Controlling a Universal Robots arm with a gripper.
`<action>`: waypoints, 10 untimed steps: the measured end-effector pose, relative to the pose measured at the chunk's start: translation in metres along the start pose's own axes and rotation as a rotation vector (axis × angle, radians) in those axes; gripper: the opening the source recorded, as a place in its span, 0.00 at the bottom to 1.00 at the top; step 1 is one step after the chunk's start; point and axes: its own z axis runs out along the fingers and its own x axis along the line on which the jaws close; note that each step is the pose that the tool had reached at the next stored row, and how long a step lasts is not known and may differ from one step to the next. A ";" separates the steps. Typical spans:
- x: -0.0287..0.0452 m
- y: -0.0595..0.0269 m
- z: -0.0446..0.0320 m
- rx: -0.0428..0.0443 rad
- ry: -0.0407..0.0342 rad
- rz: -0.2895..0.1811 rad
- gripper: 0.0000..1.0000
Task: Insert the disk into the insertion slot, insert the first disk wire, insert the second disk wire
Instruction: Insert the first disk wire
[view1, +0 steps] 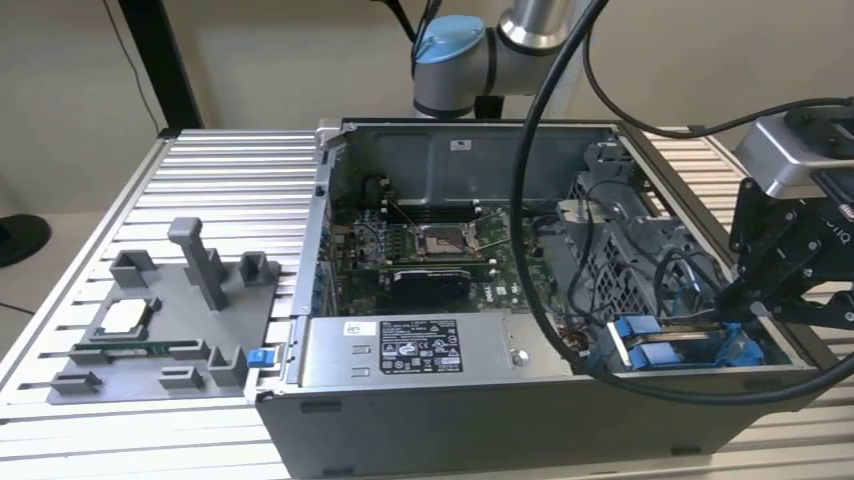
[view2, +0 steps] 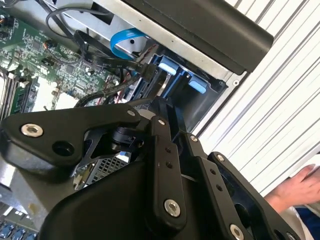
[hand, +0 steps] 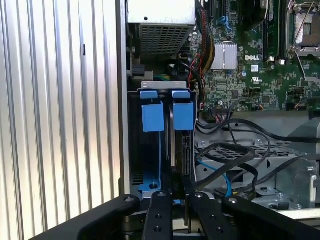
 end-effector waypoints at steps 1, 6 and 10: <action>-0.0001 -0.0003 0.0005 -0.0010 0.0001 0.000 0.00; -0.0083 -0.0015 0.0077 -0.0042 0.0002 0.001 0.00; -0.0141 -0.0058 0.0123 -0.0047 -0.0001 0.001 0.00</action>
